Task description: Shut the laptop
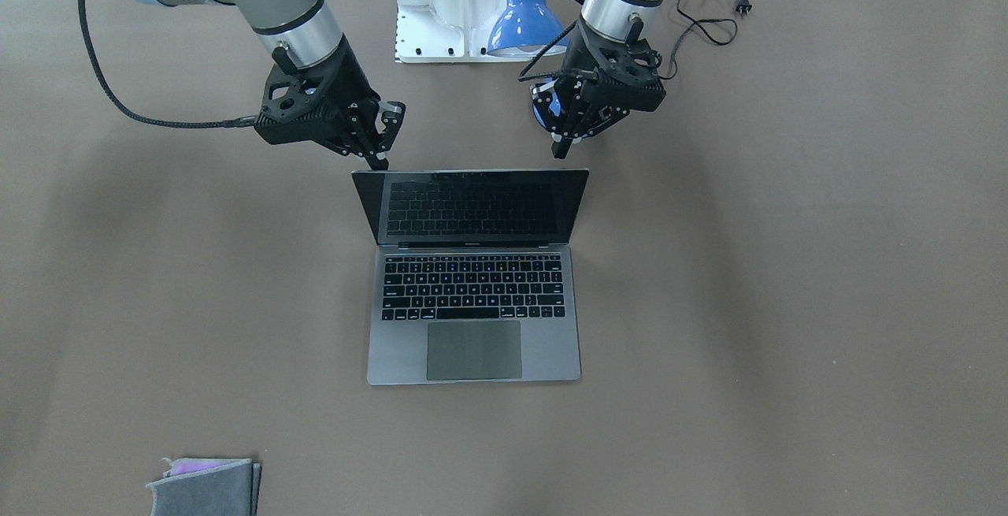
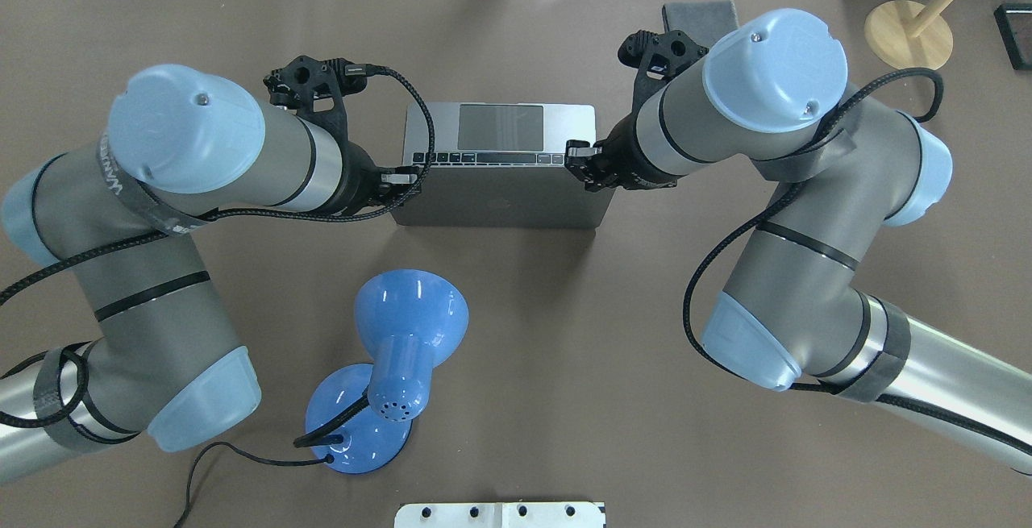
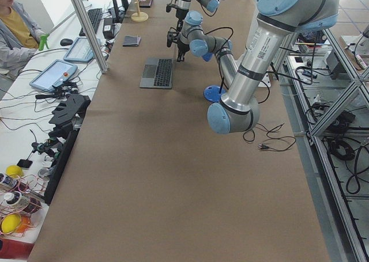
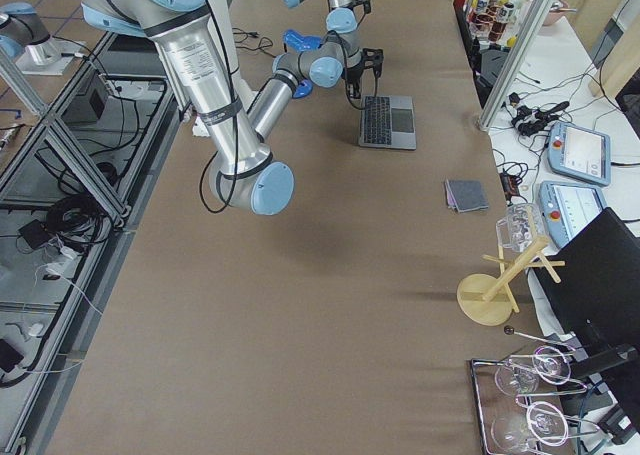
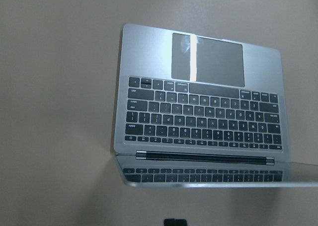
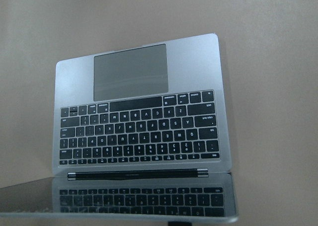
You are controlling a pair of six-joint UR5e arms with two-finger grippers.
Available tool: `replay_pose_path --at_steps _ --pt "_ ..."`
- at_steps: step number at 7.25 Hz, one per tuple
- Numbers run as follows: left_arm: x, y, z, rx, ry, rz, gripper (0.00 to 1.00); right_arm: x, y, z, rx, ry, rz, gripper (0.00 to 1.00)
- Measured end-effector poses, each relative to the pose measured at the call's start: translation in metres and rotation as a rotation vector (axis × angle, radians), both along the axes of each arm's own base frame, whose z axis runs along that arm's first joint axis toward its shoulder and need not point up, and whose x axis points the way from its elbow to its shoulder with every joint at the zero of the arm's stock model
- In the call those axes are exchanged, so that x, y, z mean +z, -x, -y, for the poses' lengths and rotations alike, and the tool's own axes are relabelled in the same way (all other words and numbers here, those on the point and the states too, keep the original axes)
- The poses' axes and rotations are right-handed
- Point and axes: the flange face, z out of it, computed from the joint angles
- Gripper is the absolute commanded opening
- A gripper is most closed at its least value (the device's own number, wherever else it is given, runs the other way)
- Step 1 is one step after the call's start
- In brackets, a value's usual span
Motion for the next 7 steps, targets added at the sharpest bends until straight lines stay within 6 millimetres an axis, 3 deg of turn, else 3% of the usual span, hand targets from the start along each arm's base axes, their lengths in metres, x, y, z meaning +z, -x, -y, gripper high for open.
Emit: replay_pose_path --at_steps 2,4,7 --pt "0.002 -0.002 0.021 -0.046 -0.021 -0.005 0.0 -0.005 0.002 0.024 0.027 0.007 -0.011 0.0" --pt "0.01 -0.008 0.053 -0.086 -0.022 -0.001 0.0 -0.004 0.016 0.051 0.046 0.011 -0.015 0.0" --pt "0.014 -0.024 0.11 -0.133 -0.019 0.02 0.0 0.005 0.041 0.111 0.084 0.021 -0.025 0.0"
